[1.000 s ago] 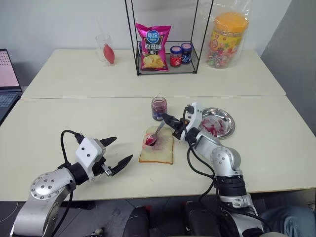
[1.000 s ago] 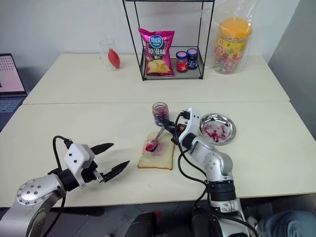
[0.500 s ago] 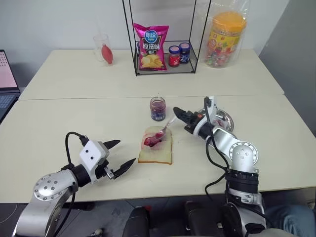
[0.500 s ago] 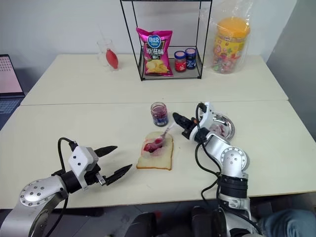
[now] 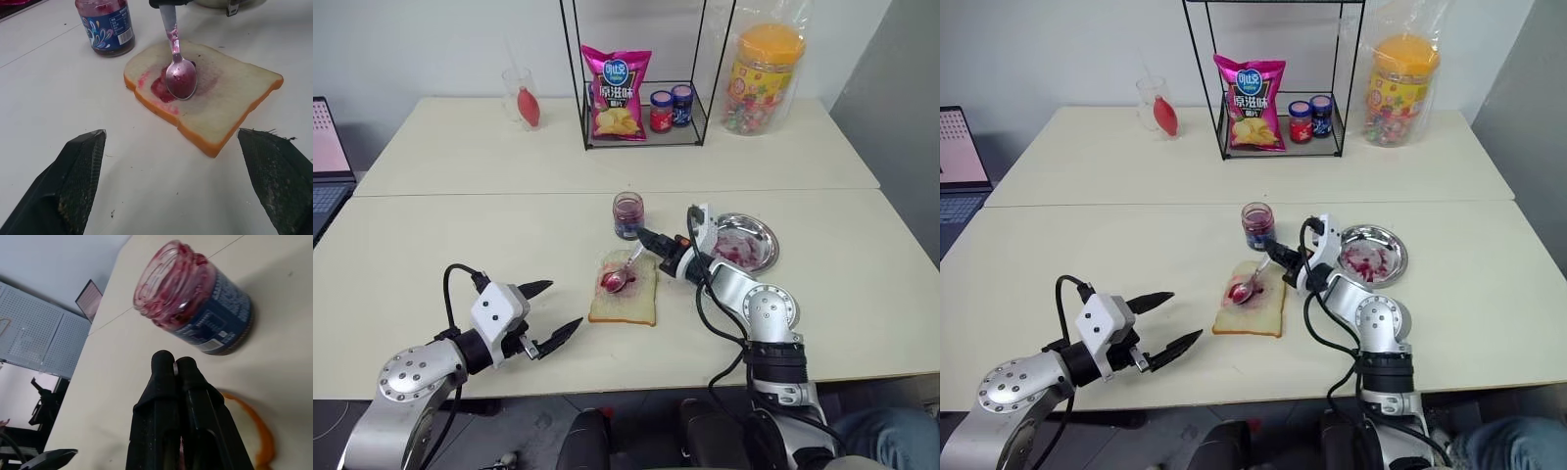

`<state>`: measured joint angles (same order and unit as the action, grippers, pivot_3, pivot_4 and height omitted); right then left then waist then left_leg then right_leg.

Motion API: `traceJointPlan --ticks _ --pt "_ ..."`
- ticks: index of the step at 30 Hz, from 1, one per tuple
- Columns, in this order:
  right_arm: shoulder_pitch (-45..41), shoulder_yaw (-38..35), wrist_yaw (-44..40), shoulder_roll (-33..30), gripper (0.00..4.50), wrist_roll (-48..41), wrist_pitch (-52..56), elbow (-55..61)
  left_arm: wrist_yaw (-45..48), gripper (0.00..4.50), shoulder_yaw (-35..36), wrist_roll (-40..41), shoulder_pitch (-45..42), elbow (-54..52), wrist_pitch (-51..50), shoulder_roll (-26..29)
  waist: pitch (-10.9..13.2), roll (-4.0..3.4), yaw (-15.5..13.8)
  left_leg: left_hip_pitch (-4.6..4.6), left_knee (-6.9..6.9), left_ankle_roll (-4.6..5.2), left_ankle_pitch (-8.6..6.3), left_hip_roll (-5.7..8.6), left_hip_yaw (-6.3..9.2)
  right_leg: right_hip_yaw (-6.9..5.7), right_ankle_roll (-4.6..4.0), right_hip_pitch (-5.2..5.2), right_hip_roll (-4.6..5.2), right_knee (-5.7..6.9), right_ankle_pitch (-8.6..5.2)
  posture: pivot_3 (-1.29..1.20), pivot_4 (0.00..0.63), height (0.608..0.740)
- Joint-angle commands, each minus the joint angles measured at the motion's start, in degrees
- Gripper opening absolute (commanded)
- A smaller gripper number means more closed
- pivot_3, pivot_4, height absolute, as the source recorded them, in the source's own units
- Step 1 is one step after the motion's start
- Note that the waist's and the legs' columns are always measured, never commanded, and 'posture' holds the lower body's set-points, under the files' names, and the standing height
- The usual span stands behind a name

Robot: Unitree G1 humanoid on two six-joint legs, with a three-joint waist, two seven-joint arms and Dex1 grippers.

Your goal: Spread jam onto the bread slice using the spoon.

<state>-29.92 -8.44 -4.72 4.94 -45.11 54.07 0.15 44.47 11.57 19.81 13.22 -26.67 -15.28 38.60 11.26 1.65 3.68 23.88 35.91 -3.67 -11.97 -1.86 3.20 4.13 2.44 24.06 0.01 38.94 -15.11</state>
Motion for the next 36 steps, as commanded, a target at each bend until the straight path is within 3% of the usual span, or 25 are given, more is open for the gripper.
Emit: traceJointPlan --ticks 1,14,22,29,36 --pt "0.75 -0.98 -0.88 -1.29 0.03 0.49 -1.01 0.35 0.04 4.50 0.13 -0.25 -0.08 -1.89 1.09 0.29 0.00 0.00 0.02 0.00 0.00 0.00 0.00 0.00 0.00 0.00 0.00 0.00 0.00 0.00 0.00 0.00 0.150 0.740" --pt "-1.25 -6.65 1.24 -6.37 0.03 -3.90 1.87 3.79 0.19 4.50 -0.67 -0.48 -0.40 -2.04 1.41 0.31 0.00 0.00 -0.30 -0.01 0.03 0.00 0.00 0.02 0.00 0.01 0.01 -0.02 0.00 0.01 0.01 0.00 0.150 0.740" --pt "-1.82 -5.90 4.97 -2.65 0.03 -12.18 8.22 10.19 0.02 4.50 -0.90 -0.58 -0.48 -2.09 1.40 0.19 0.00 0.00 -0.02 0.00 -0.03 0.00 0.00 -0.02 0.01 0.01 -0.01 0.01 -0.03 0.01 -0.01 0.00 0.150 0.740" --pt "0.55 -0.82 3.84 0.19 0.03 -7.50 4.97 7.60 0.02 4.50 -1.45 -0.85 -1.25 -1.76 1.52 0.13 0.00 0.00 0.13 0.00 -0.01 0.00 0.00 -0.03 0.00 0.01 -0.02 0.01 -0.03 0.01 -0.01 0.00 0.150 0.740" --pt "1.21 1.12 1.33 -1.19 0.03 -3.00 1.76 3.89 0.35 4.50 -1.49 -0.86 -1.16 -1.80 1.74 0.48 0.00 0.00 0.04 0.00 0.00 0.00 0.00 -0.01 0.00 0.00 0.00 0.00 -0.02 0.00 0.00 0.00 0.150 0.740"
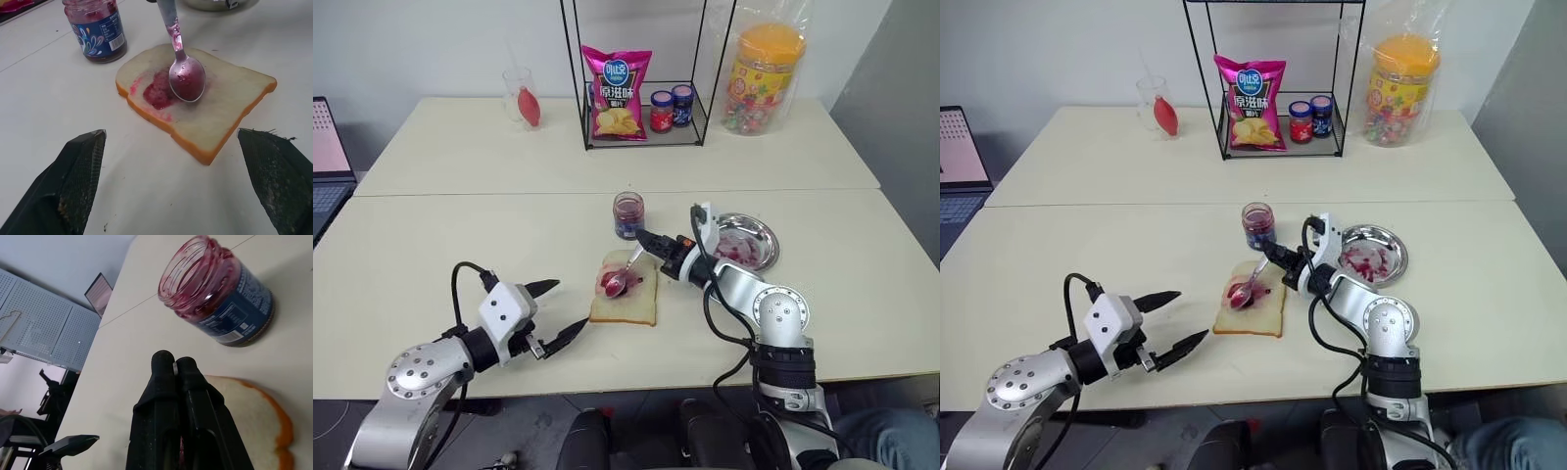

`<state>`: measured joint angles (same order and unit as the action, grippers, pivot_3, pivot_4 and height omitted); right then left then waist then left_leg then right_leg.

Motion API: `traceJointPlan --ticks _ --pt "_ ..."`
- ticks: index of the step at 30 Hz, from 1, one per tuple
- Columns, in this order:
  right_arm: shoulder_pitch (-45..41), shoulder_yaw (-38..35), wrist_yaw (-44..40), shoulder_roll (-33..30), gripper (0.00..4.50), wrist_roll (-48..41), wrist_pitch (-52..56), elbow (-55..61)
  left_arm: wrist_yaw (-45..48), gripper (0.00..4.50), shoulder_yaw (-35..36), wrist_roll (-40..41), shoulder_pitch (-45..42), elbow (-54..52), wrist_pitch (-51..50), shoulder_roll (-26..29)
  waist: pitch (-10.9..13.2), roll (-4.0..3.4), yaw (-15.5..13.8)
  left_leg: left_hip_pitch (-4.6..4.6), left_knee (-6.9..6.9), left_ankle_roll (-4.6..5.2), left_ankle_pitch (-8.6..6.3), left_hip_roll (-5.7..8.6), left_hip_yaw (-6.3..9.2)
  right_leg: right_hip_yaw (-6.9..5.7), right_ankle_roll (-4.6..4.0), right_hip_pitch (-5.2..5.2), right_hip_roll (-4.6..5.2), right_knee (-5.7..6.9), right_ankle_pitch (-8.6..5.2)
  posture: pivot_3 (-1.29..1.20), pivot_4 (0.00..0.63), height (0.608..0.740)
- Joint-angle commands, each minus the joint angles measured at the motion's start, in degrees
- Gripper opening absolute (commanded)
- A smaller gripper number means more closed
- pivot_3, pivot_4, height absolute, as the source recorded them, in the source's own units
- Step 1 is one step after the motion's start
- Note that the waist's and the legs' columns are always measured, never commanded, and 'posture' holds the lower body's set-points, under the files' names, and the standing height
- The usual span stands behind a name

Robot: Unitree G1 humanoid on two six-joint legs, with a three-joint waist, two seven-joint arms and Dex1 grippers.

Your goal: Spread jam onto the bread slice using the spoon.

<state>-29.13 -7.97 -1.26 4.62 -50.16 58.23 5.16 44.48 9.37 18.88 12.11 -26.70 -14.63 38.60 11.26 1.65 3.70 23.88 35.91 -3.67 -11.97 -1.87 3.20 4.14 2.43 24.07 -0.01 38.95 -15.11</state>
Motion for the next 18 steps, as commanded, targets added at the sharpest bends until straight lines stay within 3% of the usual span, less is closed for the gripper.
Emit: traceJointPlan --ticks 1,6,18 --pt "0.71 0.34 -2.56 -1.78 0.03 2.48 -2.64 -1.66 0.34 4.50 0.75 0.08 -0.04 -1.76 1.12 0.52 0.00 0.00 0.03 0.00 -0.01 0.00 0.00 -0.01 0.00 0.00 0.00 0.01 0.00 0.00 0.00 0.00 0.150 0.740" --pt "2.35 -0.36 -4.27 -5.99 0.03 3.97 -2.71 -1.95 0.24 4.50 0.32 -0.13 0.01 -1.86 1.23 0.37 -0.01 0.01 -0.04 0.00 -0.01 0.00 0.00 0.00 -0.02 0.01 0.00 -0.01 0.00 -0.01 -0.01 0.00 0.150 0.740" --pt "0.38 -3.90 -3.38 -9.02 0.03 2.57 -2.86 -1.70 0.80 4.50 0.02 -0.62 0.15 -0.14 2.95 0.10 -0.01 0.01 -0.39 -0.02 0.02 0.00 0.00 0.03 -0.01 0.02 0.02 -0.03 0.02 0.00 0.01 0.00 0.150 0.740"
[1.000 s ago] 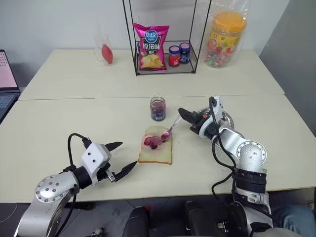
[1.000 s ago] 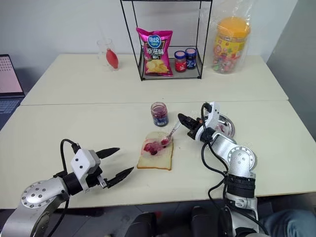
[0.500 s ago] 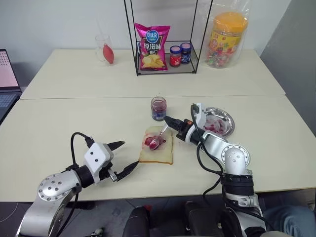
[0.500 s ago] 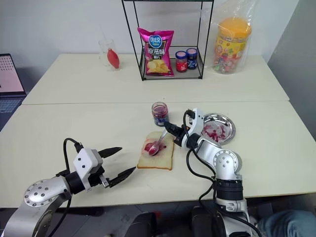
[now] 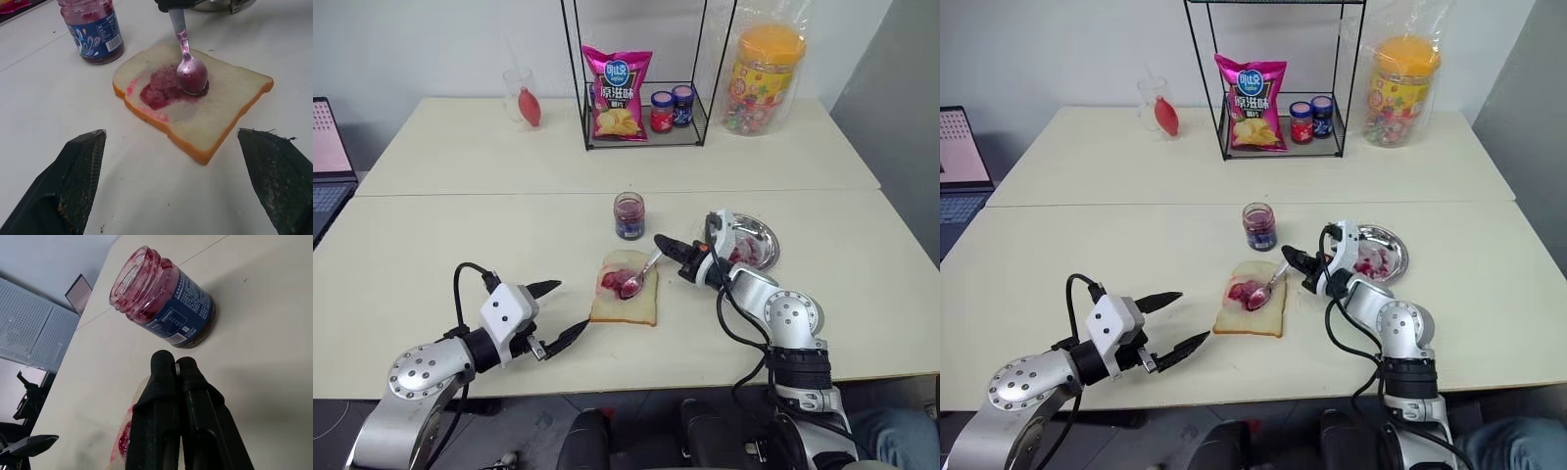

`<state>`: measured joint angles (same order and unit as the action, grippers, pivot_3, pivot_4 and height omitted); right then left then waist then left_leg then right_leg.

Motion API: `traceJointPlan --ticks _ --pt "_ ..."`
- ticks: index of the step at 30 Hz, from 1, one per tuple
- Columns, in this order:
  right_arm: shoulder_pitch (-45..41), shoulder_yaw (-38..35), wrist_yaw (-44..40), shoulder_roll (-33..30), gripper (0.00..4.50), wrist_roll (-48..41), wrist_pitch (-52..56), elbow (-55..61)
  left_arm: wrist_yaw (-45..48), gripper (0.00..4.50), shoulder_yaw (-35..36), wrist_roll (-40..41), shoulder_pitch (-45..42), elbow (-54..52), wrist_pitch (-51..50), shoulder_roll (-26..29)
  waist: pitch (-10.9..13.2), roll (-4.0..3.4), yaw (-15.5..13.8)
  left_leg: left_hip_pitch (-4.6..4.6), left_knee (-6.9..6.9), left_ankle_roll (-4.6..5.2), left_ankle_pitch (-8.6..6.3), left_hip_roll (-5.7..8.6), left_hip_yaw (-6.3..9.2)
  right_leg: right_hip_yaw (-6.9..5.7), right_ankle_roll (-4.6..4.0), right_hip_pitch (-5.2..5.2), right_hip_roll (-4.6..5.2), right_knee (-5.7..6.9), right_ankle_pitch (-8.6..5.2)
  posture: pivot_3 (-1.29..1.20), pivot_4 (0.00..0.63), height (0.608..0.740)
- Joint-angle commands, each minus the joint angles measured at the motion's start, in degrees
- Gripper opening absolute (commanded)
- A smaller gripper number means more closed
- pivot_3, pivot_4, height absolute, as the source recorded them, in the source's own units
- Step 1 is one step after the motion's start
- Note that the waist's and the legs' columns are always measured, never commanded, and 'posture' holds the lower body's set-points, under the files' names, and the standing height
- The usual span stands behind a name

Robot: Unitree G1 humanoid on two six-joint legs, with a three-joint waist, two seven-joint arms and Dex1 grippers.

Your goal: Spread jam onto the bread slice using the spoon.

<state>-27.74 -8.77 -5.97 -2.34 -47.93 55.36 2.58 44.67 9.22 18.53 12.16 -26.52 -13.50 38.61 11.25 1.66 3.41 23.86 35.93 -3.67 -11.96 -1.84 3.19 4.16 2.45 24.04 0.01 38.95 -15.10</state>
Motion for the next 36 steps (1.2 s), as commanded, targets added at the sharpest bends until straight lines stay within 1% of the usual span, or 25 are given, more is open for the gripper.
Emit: traceJointPlan --ticks 1,4,7,11,14,16,19,23,29,32,36 --pt "-1.52 -4.08 1.84 -2.06 0.03 -0.91 0.68 1.53 0.61 4.50 0.20 -0.32 0.43 -0.35 2.07 0.05 0.00 0.00 -0.13 0.00 0.01 0.00 0.00 0.00 0.00 0.00 0.01 0.00 0.00 0.00 0.01 0.00 0.150 0.740" --pt "-2.26 -5.30 2.59 -1.96 0.03 -3.82 2.68 3.53 0.56 4.50 0.20 -0.42 0.96 -0.49 2.44 -0.10 0.00 0.00 -0.15 0.00 0.02 0.00 0.00 0.00 -0.01 0.01 0.01 0.00 0.00 0.00 0.01 0.00 0.150 0.740" --pt "-2.54 -5.78 3.69 -0.56 0.03 -7.40 5.08 5.75 0.43 4.50 0.13 -0.47 1.04 -0.67 2.43 -0.24 0.01 -0.01 -0.09 0.01 0.00 0.00 0.00 0.00 -0.01 0.01 0.01 0.02 0.00 0.00 0.00 0.00 0.150 0.740" --pt "-2.37 -5.31 5.39 1.68 0.03 -9.17 6.37 6.95 0.27 4.50 -0.08 -0.52 0.91 -1.07 2.12 -0.31 0.01 -0.01 -0.01 0.01 -0.02 0.00 0.00 -0.03 0.00 0.01 -0.01 0.03 -0.03 0.01 0.00 0.00 0.150 0.740" --pt "0.03 -0.69 5.01 4.10 0.03 -5.82 4.99 6.72 -0.05 4.50 -0.38 -0.34 0.26 -1.82 1.36 -0.32 0.00 -0.01 0.04 0.01 -0.02 0.00 0.00 -0.03 -0.01 0.01 0.00 0.03 -0.03 0.01 0.00 0.00 0.150 0.740" --pt "0.87 0.75 4.84 4.83 0.03 -4.43 4.16 6.27 -0.16 4.50 -0.44 -0.32 0.03 -1.92 1.15 -0.24 0.00 -0.01 0.08 0.00 -0.02 0.00 0.00 -0.04 0.01 0.00 -0.01 0.02 -0.03 0.01 -0.01 0.00 0.150 0.740" --pt "1.59 2.15 3.69 3.27 0.03 -1.45 2.81 5.59 -0.28 4.50 -0.20 -0.07 0.20 -2.24 0.88 -0.03 0.01 -0.01 0.09 0.02 -0.02 0.00 0.00 -0.04 0.00 0.00 -0.01 0.03 -0.03 0.00 -0.01 0.00 0.150 0.740" --pt "1.97 2.16 2.66 1.35 0.03 -0.02 2.36 5.45 -0.18 4.50 0.30 0.08 0.50 -2.17 0.93 0.04 0.00 0.00 -0.07 0.02 0.02 0.00 0.00 0.00 -0.01 0.01 0.01 0.01 0.01 -0.02 0.01 0.00 0.150 0.740" --pt "1.55 -1.64 2.92 -0.88 0.03 -2.47 4.16 6.43 0.23 4.50 1.13 0.23 1.21 -1.67 1.58 0.13 0.00 0.00 -0.07 0.02 0.01 0.00 0.00 -0.01 -0.01 0.01 0.00 0.01 0.00 -0.02 0.00 0.00 0.150 0.740" --pt "0.12 -4.55 4.95 -0.68 0.03 -6.46 6.25 8.38 -0.17 4.50 2.04 0.24 1.17 -1.14 1.73 -0.03 0.00 0.00 -0.04 0.01 0.00 0.00 0.00 -0.01 -0.01 0.01 0.00 0.01 0.00 -0.01 0.00 0.00 0.150 0.740" --pt "-1.38 -6.37 7.35 0.37 0.03 -10.95 7.99 10.47 -0.85 4.50 3.28 0.56 1.20 -1.47 1.40 -0.14 0.01 -0.01 -0.01 0.02 0.01 0.00 0.00 -0.01 -0.01 0.01 0.00 0.02 0.00 0.00 0.00 0.00 0.150 0.740"
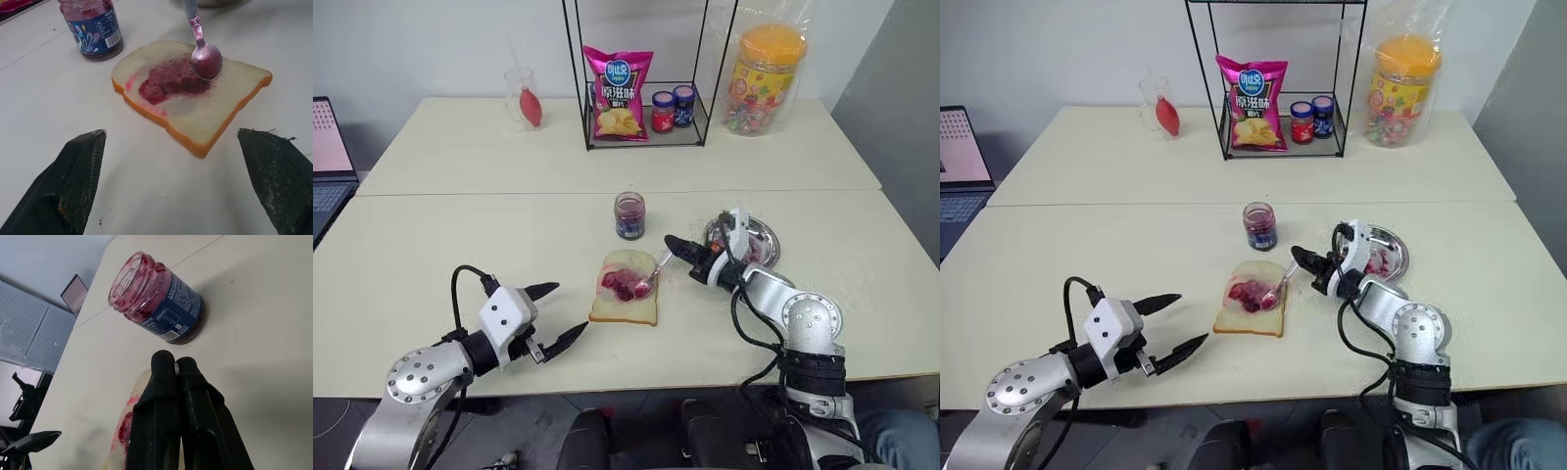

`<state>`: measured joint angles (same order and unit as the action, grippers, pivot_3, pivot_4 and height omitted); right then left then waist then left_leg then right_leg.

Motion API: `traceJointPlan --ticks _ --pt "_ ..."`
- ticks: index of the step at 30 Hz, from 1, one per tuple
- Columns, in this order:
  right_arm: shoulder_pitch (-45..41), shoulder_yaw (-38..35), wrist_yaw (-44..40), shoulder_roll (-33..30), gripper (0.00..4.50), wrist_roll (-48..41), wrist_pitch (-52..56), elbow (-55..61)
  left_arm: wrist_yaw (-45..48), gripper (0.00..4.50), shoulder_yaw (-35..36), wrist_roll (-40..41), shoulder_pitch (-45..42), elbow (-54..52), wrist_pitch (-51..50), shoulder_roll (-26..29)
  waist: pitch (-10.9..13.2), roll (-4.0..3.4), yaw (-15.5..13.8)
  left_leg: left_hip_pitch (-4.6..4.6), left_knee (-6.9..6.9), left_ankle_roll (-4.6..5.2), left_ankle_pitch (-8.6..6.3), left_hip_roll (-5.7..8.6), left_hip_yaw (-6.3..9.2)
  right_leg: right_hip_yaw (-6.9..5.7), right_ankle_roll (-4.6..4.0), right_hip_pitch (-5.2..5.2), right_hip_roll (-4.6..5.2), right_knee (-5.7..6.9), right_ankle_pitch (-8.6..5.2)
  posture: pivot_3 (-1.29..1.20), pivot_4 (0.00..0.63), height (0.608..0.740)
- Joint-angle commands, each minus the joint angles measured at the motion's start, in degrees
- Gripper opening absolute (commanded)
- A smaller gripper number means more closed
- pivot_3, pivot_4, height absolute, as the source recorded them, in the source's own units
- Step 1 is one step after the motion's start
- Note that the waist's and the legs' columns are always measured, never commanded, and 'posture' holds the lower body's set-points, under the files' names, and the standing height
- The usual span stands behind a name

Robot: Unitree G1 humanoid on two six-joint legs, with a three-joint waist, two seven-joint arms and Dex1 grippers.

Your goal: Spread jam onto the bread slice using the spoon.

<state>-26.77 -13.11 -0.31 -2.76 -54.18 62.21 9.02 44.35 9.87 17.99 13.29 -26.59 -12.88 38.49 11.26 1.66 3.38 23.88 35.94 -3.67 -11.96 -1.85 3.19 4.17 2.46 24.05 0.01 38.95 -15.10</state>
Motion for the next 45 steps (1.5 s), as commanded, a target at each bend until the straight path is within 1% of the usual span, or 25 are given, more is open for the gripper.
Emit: traceJointPlan --ticks 1,5,7,9,11,15,19,22,25,29,32,38,45 --pt "-2.61 -2.26 2.10 1.02 0.03 -5.63 1.43 4.43 -0.41 4.50 2.85 1.21 0.20 -1.64 0.70 0.06 0.00 0.00 0.02 0.00 0.00 0.00 0.00 0.00 0.00 0.00 0.00 0.00 0.00 0.00 0.00 0.00 0.150 0.740" --pt "-3.62 -3.24 3.56 1.92 0.03 -9.83 1.86 5.58 0.41 4.50 3.97 2.56 0.61 -3.77 -0.60 0.65 0.00 0.00 0.06 0.00 -0.04 0.00 0.00 -0.02 0.00 -0.01 -0.02 0.01 -0.02 0.00 -0.02 0.00 0.150 0.740" --pt "-5.08 -3.97 3.38 1.21 0.03 -10.71 0.44 6.20 2.80 4.50 4.19 7.22 -0.40 -7.91 -4.83 3.13 0.01 0.01 0.07 0.01 -0.03 0.00 0.00 -0.02 0.01 -0.01 -0.02 0.01 -0.02 0.00 -0.02 0.00 0.150 0.740" --pt "-7.14 -5.75 3.30 -1.03 0.03 -10.23 -1.70 6.17 4.22 4.50 3.98 12.34 -5.37 -10.09 -9.91 6.18 0.02 -0.01 -0.15 0.05 0.00 0.00 0.00 -0.01 0.02 -0.02 -0.01 0.02 -0.01 -0.01 -0.01 0.00 0.150 0.740" --pt "-8.31 -7.56 3.74 -3.36 0.03 -9.97 -3.11 5.91 2.89 4.50 2.92 15.08 -11.41 -10.68 -13.45 7.07 0.03 -0.03 -0.37 0.09 0.08 0.00 0.00 0.02 0.08 -0.07 -0.01 0.01 0.00 -0.01 0.00 0.00 0.150 0.740" --pt "-8.36 -10.84 4.76 -7.50 0.03 -9.69 -5.85 6.06 -0.03 4.50 -1.28 17.77 -21.61 -12.26 -18.01 5.57 0.01 0.00 -0.25 0.03 0.14 0.02 0.01 0.06 0.02 -0.02 0.15 -0.14 0.02 -0.12 0.09 0.00 0.150 0.740" --pt "-5.23 -13.47 4.16 -11.96 0.03 -7.19 -8.84 5.66 -1.52 4.50 -6.67 19.22 -28.78 -12.51 -21.60 3.34 0.01 0.00 -0.14 0.09 0.01 0.03 0.00 0.06 0.02 -0.02 0.15 -0.08 0.01 -0.21 0.09 0.00 0.150 0.740" --pt "-2.72 -14.59 2.70 -14.52 0.03 -5.32 -11.20 4.08 -1.74 4.50 -10.19 17.56 -31.87 -11.34 -22.89 2.90 0.02 0.00 -0.02 0.09 -0.04 0.04 -0.01 0.06 0.02 0.00 0.12 -0.02 0.00 -0.10 0.08 0.00 0.150 0.740" --pt "-0.34 -15.12 0.36 -16.41 0.03 -3.03 -13.68 1.45 -1.26 4.50 -13.90 14.50 -34.40 -9.13 -21.95 2.06 0.02 -0.01 0.02 0.05 -0.03 0.04 0.00 0.05 0.01 0.02 0.12 -0.02 -0.04 -0.07 0.05 0.00 0.150 0.740" --pt "0.90 -15.25 -1.47 -16.97 0.03 -1.73 -16.08 -1.11 -1.25 4.50 -15.54 13.10 -35.49 -7.74 -21.21 0.61 0.02 -0.02 0.18 0.00 0.06 0.04 0.01 0.05 -0.06 0.11 0.12 -0.03 -0.05 -0.01 0.06 0.00 0.150 0.740" --pt "2.21 -14.89 -4.48 -17.88 0.03 2.67 -20.36 -6.04 -0.77 4.50 -18.73 9.78 -35.22 -5.59 -18.07 -1.33 0.02 -0.02 -0.07 0.00 0.08 0.04 0.01 0.05 -0.06 0.11 0.14 -0.05 -0.06 -0.01 0.07 0.00 0.150 0.740" --pt "1.22 -15.82 -6.70 -17.40 0.03 6.82 -26.53 -14.87 -0.35 4.50 -19.78 7.23 -34.53 -3.67 -15.59 -3.25 0.02 -0.02 -0.15 0.03 0.06 0.04 0.01 0.07 -0.08 0.12 0.14 -0.04 -0.04 -0.05 0.08 0.00 0.150 0.740" --pt "0.23 -15.42 -8.01 -17.62 0.03 7.82 -27.53 -18.86 -0.39 4.50 -20.14 5.72 -35.08 -3.08 -15.31 -4.87 0.02 -0.02 -0.12 -0.02 0.11 0.04 0.01 0.07 -0.07 0.12 0.16 -0.11 -0.05 -0.01 0.09 0.00 0.150 0.740"
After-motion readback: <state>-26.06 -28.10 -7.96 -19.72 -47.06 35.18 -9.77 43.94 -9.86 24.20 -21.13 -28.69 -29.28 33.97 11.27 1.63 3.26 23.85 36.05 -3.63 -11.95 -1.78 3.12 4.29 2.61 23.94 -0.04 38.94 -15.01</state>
